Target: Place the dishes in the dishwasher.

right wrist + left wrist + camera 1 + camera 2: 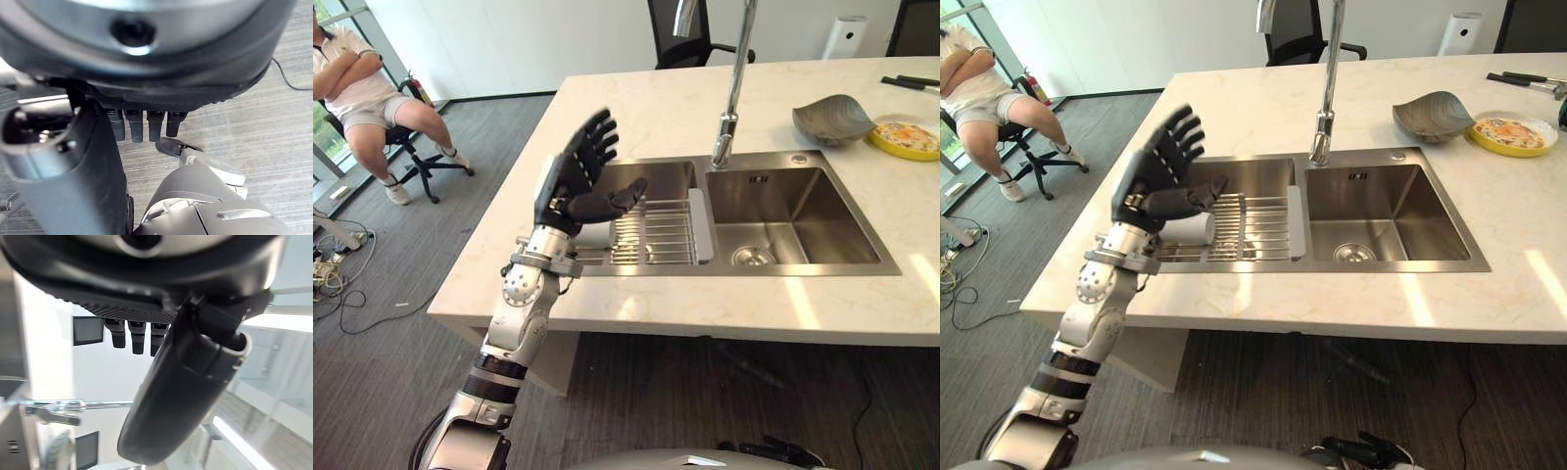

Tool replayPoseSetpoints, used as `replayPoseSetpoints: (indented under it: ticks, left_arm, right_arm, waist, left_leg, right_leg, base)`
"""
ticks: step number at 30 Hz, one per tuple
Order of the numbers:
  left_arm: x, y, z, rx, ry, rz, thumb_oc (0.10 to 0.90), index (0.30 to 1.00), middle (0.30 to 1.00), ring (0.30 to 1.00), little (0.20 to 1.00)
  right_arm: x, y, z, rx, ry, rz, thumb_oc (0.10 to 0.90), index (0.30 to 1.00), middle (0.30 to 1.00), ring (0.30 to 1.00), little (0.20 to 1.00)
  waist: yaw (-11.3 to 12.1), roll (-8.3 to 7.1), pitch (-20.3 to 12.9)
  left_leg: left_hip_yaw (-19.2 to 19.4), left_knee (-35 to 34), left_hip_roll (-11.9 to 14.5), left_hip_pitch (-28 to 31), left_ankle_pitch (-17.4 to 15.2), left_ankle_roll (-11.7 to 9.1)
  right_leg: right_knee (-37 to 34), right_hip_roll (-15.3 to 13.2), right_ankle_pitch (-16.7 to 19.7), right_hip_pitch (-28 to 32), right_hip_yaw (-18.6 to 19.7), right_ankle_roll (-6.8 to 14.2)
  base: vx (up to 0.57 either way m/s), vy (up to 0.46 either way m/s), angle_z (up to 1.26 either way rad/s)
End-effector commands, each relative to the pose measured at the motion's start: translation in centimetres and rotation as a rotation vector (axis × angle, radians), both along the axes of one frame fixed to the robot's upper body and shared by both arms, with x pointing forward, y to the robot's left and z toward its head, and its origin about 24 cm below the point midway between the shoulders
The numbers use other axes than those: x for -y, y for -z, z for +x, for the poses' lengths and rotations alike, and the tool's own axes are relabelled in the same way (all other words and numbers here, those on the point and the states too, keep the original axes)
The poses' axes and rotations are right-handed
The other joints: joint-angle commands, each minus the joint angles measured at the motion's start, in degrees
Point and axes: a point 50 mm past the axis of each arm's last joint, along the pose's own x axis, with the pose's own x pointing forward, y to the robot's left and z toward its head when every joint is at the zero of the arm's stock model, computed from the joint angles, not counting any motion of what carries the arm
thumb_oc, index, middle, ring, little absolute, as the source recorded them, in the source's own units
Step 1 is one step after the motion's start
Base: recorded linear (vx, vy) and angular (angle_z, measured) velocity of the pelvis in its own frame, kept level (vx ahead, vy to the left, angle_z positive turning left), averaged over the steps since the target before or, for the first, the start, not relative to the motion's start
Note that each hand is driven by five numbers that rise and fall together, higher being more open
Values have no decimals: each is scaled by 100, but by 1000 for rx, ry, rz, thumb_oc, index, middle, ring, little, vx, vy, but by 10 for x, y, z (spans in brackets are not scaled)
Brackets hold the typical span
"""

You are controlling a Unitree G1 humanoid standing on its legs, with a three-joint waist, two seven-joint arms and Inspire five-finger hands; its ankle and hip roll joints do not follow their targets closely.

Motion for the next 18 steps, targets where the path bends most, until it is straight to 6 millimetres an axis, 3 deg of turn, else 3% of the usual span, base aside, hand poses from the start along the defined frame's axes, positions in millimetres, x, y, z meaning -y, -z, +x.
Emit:
replayPoseSetpoints:
  ticks: [1, 6, 8, 10, 13, 14, 15, 18]
  left_arm:
    - [2, -47, 7, 224, -1, 73, 800, 900, 900, 900, 900]
    - [-12, -31, 19, 175, -106, 324, 800, 900, 900, 900, 900]
    - [-9, -23, 26, 140, -83, 456, 800, 900, 900, 900, 900]
    - [-9, -19, 30, 137, -95, 547, 800, 900, 900, 900, 900]
    - [-8, -19, 33, 145, -96, 602, 800, 900, 900, 900, 900]
    - [-8, -27, 37, 221, -131, 777, 800, 900, 900, 900, 900]
    - [-8, -27, 37, 221, -130, 777, 800, 900, 900, 900, 900]
    - [-13, -27, 43, 276, -144, 1036, 800, 900, 900, 900, 900]
  right_arm:
    - [-11, 4, -7, -39, -35, 41, 800, 900, 900, 900, 900]
    - [-17, 7, -16, -54, -27, 61, 800, 900, 900, 900, 900]
    - [2, 1, -6, -49, 2, 22, 800, 900, 900, 900, 900]
    - [5, 0, -5, -57, 28, 12, 800, 900, 900, 900, 900]
    - [6, 0, -4, -54, 36, 10, 800, 900, 900, 900, 900]
    - [5, 0, -3, -54, 52, 18, 800, 900, 900, 900, 900]
    - [5, 0, -3, -54, 52, 18, 800, 900, 900, 900, 900]
    - [3, 0, 2, -42, 46, 16, 800, 900, 900, 900, 900]
  waist:
    - [-30, 59, 68]
    - [-128, 59, 68]
    - [-65, 63, -6]
    - [-30, 63, -42]
    - [-39, 64, -51]
    - [-39, 41, -75]
    - [-36, 39, -74]
    - [-76, 22, -130]
  left_leg:
    - [67, 293, -98, -435, -209, -18]
    - [166, 308, -100, -399, -252, -14]
    - [95, 269, -85, -289, -368, -58]
    - [89, 247, -98, -250, -392, -45]
    - [101, 235, -105, -228, -405, -39]
    - [123, 208, -139, -214, -439, -16]
    - [124, 208, -140, -214, -439, -16]
    - [161, 130, -201, -214, -473, 23]
  right_leg:
    - [84, -129, -850, 306, -287, 369]
    - [84, -90, -811, 285, -239, 362]
    - [84, -42, -898, 371, -167, 400]
    - [84, -35, -890, 397, -171, 407]
    - [84, -33, -875, 404, -169, 414]
    - [84, -53, -806, 396, -171, 453]
    - [84, -54, -806, 396, -170, 453]
    - [84, -72, -724, 306, -107, 525]
  base:
    - [44, -27, -8]
    - [26, -5, -2]
    - [128, -12, -8]
    - [57, 8, -4]
    - [20, 12, 0]
    - [59, 35, -2]
    - [57, 51, -2]
    - [30, 48, -4]
